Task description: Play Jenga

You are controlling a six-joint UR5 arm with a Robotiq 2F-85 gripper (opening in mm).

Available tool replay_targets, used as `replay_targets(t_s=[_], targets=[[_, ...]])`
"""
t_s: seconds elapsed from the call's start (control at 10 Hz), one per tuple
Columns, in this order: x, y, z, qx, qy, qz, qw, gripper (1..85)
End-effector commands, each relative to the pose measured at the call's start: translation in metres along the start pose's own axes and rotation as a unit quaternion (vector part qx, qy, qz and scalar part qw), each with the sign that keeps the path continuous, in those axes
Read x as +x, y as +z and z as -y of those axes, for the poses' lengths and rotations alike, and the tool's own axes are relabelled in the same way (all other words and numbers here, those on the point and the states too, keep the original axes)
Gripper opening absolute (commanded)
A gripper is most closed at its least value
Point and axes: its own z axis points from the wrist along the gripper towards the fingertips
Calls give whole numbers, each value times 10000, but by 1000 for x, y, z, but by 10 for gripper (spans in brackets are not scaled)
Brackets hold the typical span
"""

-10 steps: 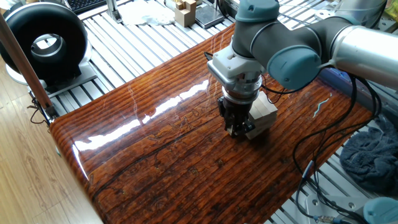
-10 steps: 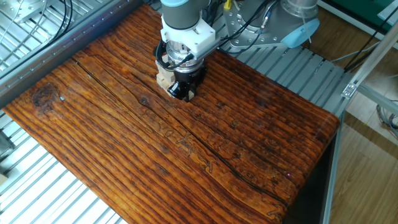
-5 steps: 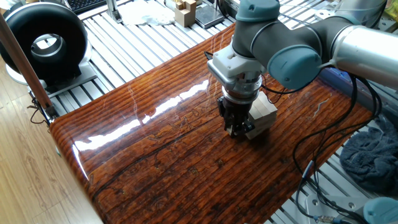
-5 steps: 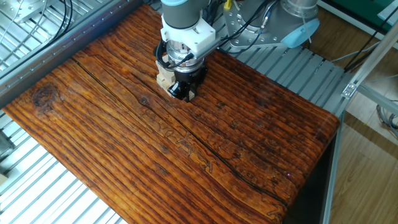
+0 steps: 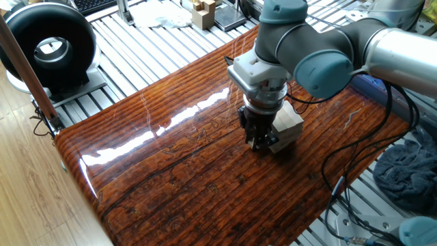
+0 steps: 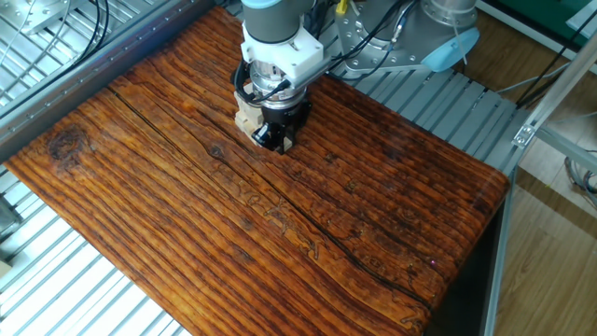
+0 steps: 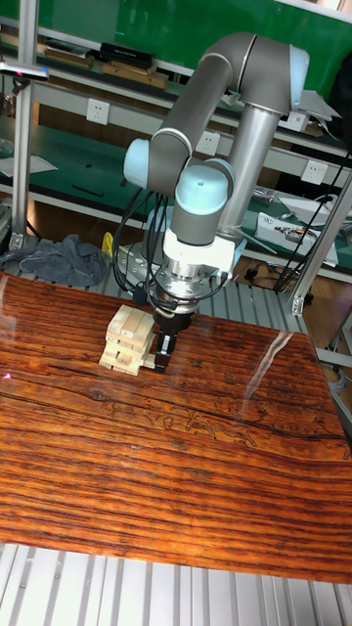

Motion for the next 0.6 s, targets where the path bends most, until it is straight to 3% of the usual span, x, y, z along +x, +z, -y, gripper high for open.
replay_targets(t_s=[0.0,0.5], targets=[[-1,-1,2,23,22,36,10000,293],[1,-1,1,7,45,-13,10000,300]])
